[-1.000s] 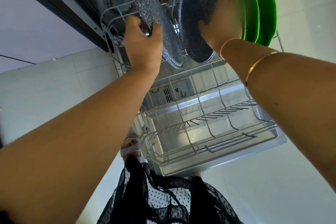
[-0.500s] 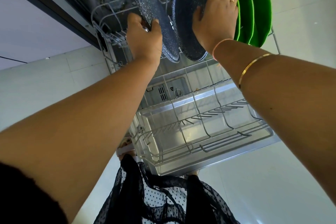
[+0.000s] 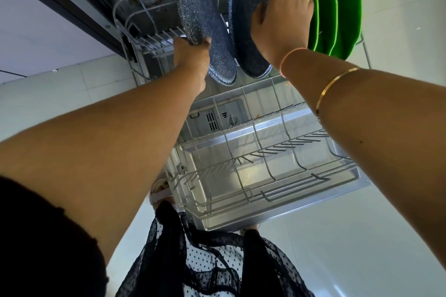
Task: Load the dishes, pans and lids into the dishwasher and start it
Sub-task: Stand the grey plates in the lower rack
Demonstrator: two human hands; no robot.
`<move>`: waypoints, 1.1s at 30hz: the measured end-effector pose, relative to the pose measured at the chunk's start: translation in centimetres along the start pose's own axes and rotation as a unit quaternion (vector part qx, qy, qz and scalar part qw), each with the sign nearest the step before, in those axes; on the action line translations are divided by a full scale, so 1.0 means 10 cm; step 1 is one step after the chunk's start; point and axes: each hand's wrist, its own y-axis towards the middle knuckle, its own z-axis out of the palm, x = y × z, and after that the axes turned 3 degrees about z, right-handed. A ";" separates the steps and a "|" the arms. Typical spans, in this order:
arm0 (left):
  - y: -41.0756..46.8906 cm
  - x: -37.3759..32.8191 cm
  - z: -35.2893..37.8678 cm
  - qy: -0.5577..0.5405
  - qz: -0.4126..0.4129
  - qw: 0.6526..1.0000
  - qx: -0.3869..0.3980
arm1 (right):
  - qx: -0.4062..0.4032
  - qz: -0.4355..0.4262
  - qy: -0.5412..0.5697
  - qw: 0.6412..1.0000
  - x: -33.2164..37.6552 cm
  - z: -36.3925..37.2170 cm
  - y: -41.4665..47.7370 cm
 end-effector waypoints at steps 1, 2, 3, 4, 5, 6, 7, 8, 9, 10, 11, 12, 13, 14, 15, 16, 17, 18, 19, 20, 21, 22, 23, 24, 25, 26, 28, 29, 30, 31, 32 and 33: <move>0.00 0.01 0.00 0.013 -0.001 1.000 0.005 | 0.007 -0.003 0.000 1.000 0.01 0.00 -0.01; -0.02 0.01 0.00 0.023 0.000 1.000 0.008 | 0.014 -0.004 0.000 1.000 0.02 -0.01 -0.02; -0.05 0.01 0.01 0.028 0.000 1.000 0.010 | 0.021 -0.003 0.001 1.000 0.03 -0.01 -0.03; -0.08 0.00 0.01 0.030 -0.001 0.999 0.011 | 0.027 -0.002 0.002 1.000 0.05 -0.02 -0.04; -0.11 0.00 0.01 0.036 0.001 0.999 0.012 | 0.035 -0.001 0.002 0.999 0.06 -0.02 -0.06; -0.15 -0.02 0.02 0.045 0.006 0.999 0.012 | 0.043 0.000 0.001 0.999 0.07 -0.03 -0.07; -0.17 -0.03 0.02 0.053 0.013 0.998 0.010 | 0.049 0.001 -0.001 0.999 0.08 -0.05 -0.08; -0.20 -0.04 0.01 0.053 0.017 0.998 0.007 | 0.052 0.001 -0.004 0.999 0.07 -0.07 -0.08; -0.22 -0.05 -0.01 0.043 0.013 0.999 0.005 | 0.053 0.000 -0.009 0.999 0.08 -0.09 -0.09; -0.24 -0.04 -0.03 0.036 0.011 0.999 0.000 | 0.054 -0.002 -0.015 0.998 0.08 -0.11 -0.10; -0.25 -0.03 -0.07 0.043 0.019 0.999 -0.013 | 0.056 -0.007 -0.023 0.998 0.08 -0.13 -0.13; -0.28 -0.02 -0.11 0.066 0.034 0.997 -0.028 | 0.059 -0.014 -0.031 0.998 0.09 -0.15 -0.15; -0.30 0.00 -0.15 0.089 0.048 0.994 -0.041 | 0.063 -0.022 -0.037 0.997 0.11 -0.16 -0.19; -0.36 0.00 -0.21 0.114 0.063 0.990 -0.053 | 0.067 -0.035 -0.040 0.996 0.14 -0.20 -0.23; -0.42 0.01 -0.25 0.141 0.078 0.985 -0.063 | 0.076 -0.050 -0.040 0.995 0.18 -0.24 -0.28; -0.50 0.01 -0.31 0.168 0.095 0.979 -0.071 | 0.087 -0.066 -0.039 0.993 0.23 -0.30 -0.32; -0.58 0.00 -0.36 0.194 0.113 0.971 -0.077 | 0.096 -0.085 -0.035 0.991 0.28 -0.35 -0.37; -0.66 -0.01 -0.40 0.219 0.133 0.963 -0.078 | 0.104 -0.103 -0.029 0.989 0.33 -0.39 -0.43; -0.75 -0.06 -0.45 0.241 0.152 0.956 -0.074 | 0.110 -0.124 -0.023 0.986 0.40 -0.47 -0.48; -0.84 -0.10 -0.49 0.261 0.169 0.948 -0.067 | 0.118 -0.143 -0.020 0.982 0.46 -0.53 -0.54; -0.94 -0.16 -0.56 0.279 0.183 0.941 -0.060 | 0.129 -0.161 -0.021 0.978 0.53 -0.62 -0.59; -1.03 -0.24 -0.62 0.298 0.198 0.932 -0.057 | 0.144 -0.177 -0.022 0.973 0.61 -0.72 -0.64; -1.12 -0.31 -0.68 0.319 0.211 0.923 -0.054 | 0.160 -0.192 -0.024 0.968 0.68 -0.82 -0.69; -1.22 -0.40 -0.76 0.335 0.229 0.912 -0.053 | 0.168 -0.210 -0.023 0.963 0.77 -0.96 -0.73; -1.33 -0.49 -0.85 0.350 0.242 0.904 -0.047 | 0.174 -0.227 -0.025 0.958 0.86 -1.09 -0.79; -1.46 -0.60 -0.95 0.365 0.250 0.896 -0.042 | 0.177 -0.240 -0.032 0.954 0.95 -1.25 -0.84; -1.68 -0.77 -1.16 0.388 0.268 0.881 -0.037 | 0.168 -0.252 -0.029 0.953 1.11 -1.51 -0.96; -1.82 -0.87 -1.29 0.396 0.280 0.874 -0.041 | 0.163 -0.257 -0.019 0.953 1.21 -1.68 -1.02; -1.98 -0.96 -1.42 0.405 0.290 0.866 -0.046 | 0.158 -0.271 -0.008 0.950 1.30 -1.83 -1.09; -2.15 -1.06 -1.56 0.407 0.303 0.860 -0.056 | 0.151 -0.293 -0.004 0.944 1.39 -1.98 -1.16; -2.33 -1.15 -1.69 0.396 0.308 0.863 -0.066 | 0.148 -0.311 -0.006 0.939 1.49 -2.14 -1.23; -2.50 -1.22 -1.80 0.380 0.303 0.871 -0.076 | 0.147 -0.328 -0.015 0.933 1.59 -2.28 -1.28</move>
